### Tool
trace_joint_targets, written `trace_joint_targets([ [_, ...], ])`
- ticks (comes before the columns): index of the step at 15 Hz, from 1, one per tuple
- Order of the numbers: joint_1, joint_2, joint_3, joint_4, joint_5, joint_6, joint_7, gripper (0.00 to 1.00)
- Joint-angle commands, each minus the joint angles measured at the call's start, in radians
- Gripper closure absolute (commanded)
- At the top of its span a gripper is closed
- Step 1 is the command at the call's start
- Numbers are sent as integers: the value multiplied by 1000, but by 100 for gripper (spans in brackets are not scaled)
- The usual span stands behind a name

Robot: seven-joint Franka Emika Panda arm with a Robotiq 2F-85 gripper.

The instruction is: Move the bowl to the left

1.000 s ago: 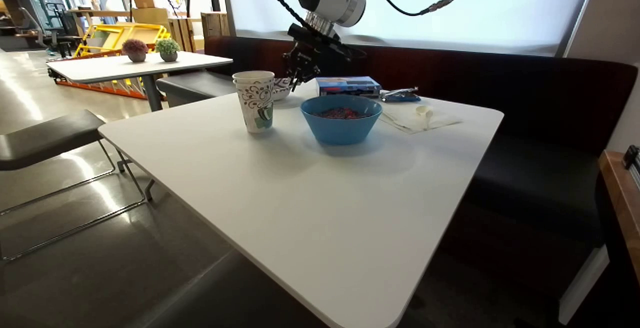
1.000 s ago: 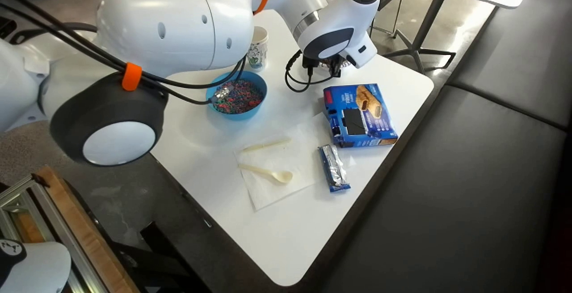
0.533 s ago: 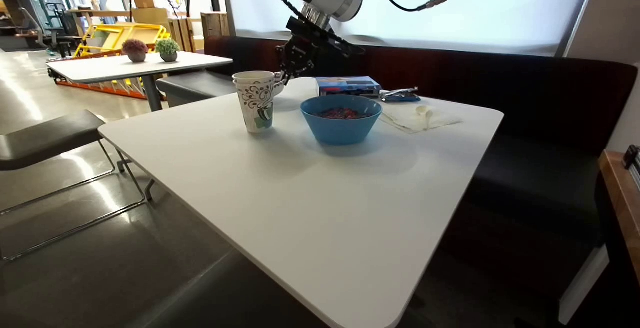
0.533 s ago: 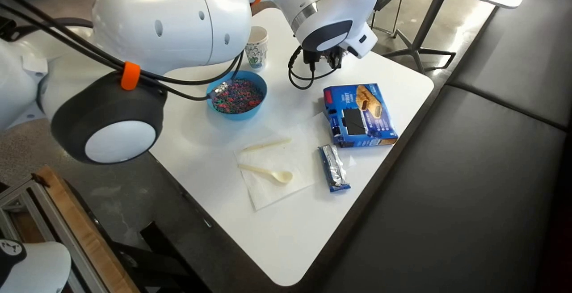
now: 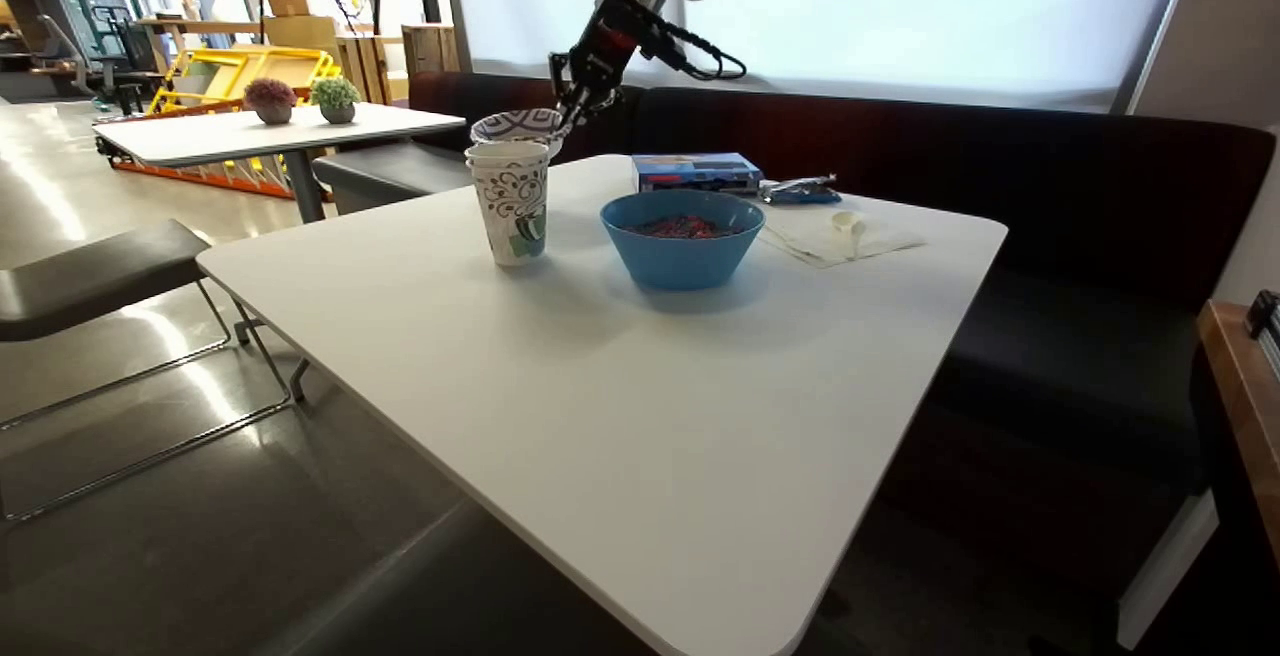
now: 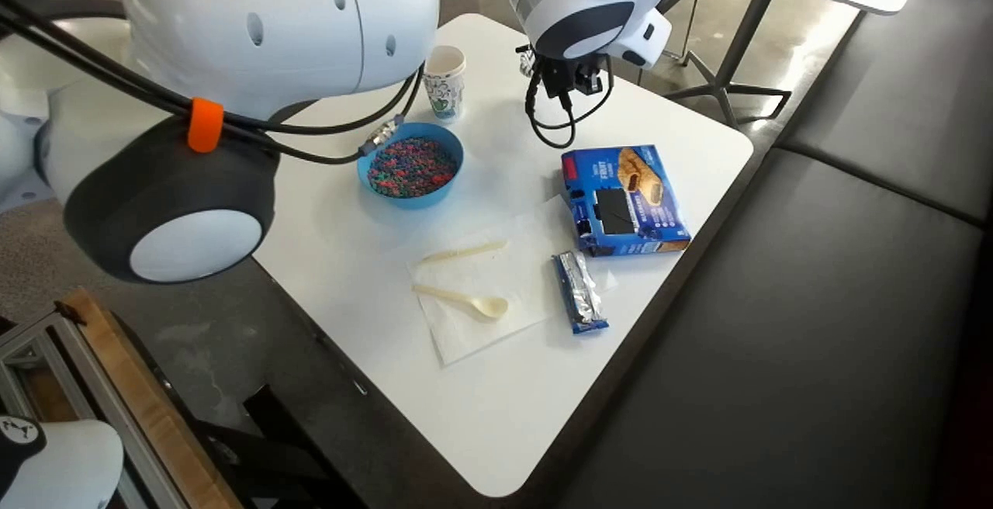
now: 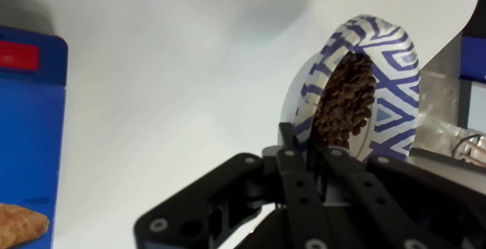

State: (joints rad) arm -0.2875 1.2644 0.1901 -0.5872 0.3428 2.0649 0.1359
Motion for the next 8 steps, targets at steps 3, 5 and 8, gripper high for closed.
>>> trace_joint_targets([
  [3, -58, -131, 69, -61, 9, -273, -216, 98],
  [5, -69, -170, 74, -68, -1, -386, -277, 98],
  [8, -85, -212, 79, -69, -3, -553, -374, 98],
])
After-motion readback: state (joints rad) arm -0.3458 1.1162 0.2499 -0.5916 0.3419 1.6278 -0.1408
